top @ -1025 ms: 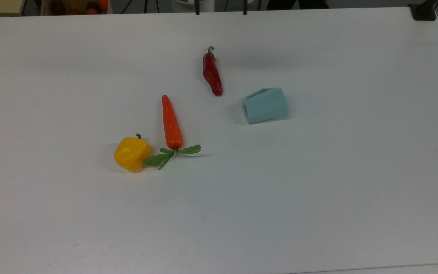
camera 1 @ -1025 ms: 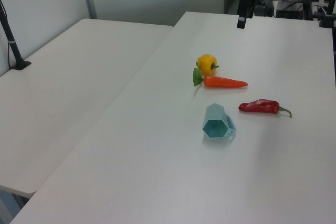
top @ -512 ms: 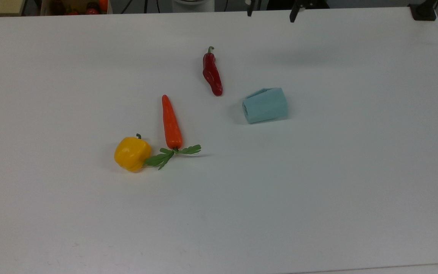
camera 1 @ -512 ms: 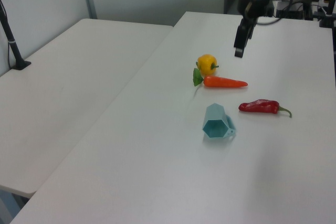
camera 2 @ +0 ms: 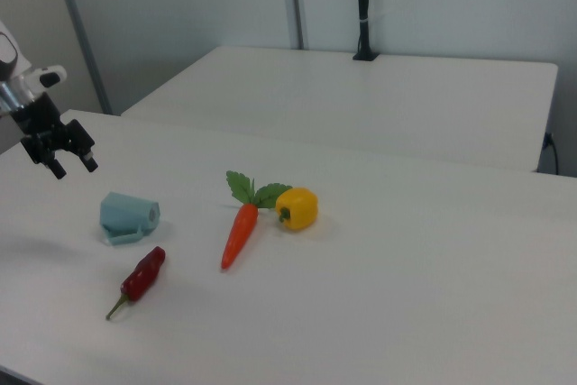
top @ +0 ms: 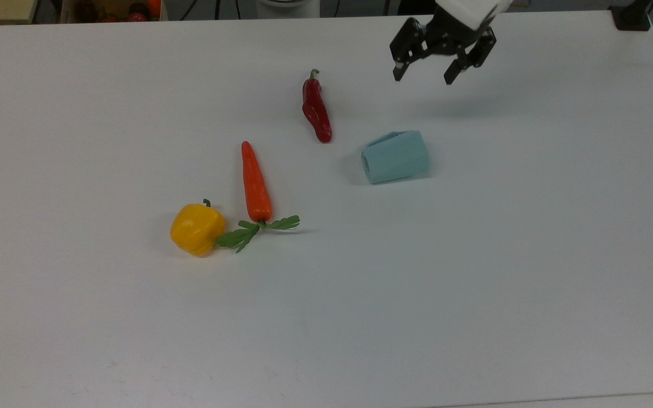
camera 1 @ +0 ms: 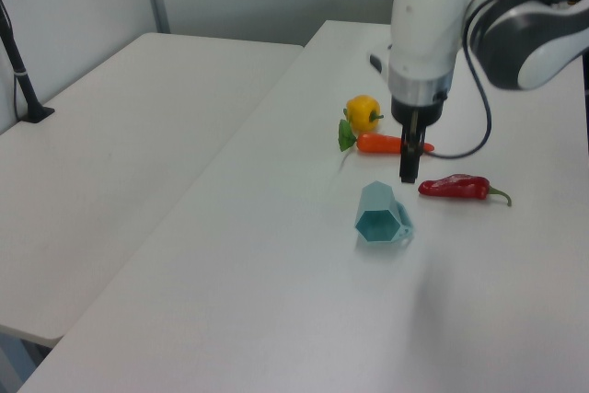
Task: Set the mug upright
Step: 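Move the gripper down over the tipped light-blue mug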
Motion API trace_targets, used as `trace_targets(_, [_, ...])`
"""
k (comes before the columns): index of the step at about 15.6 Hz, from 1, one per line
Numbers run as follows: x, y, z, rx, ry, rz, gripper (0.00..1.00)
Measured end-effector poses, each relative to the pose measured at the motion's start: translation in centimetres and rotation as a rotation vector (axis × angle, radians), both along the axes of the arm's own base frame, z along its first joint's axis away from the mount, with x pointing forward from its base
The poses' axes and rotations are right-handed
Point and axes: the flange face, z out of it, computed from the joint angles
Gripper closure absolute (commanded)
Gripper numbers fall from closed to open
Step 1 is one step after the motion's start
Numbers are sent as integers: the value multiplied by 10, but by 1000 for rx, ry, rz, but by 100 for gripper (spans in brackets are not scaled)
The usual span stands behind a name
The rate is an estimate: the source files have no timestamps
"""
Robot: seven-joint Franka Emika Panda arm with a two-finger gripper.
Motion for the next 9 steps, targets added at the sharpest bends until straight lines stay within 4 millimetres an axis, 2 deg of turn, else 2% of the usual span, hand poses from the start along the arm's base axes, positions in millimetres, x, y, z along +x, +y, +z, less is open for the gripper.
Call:
trace_targets(5, [-1, 29, -51, -58, -12, 49, 0])
trace_targets(9, [10, 36, -85, -108, -103, 25, 0])
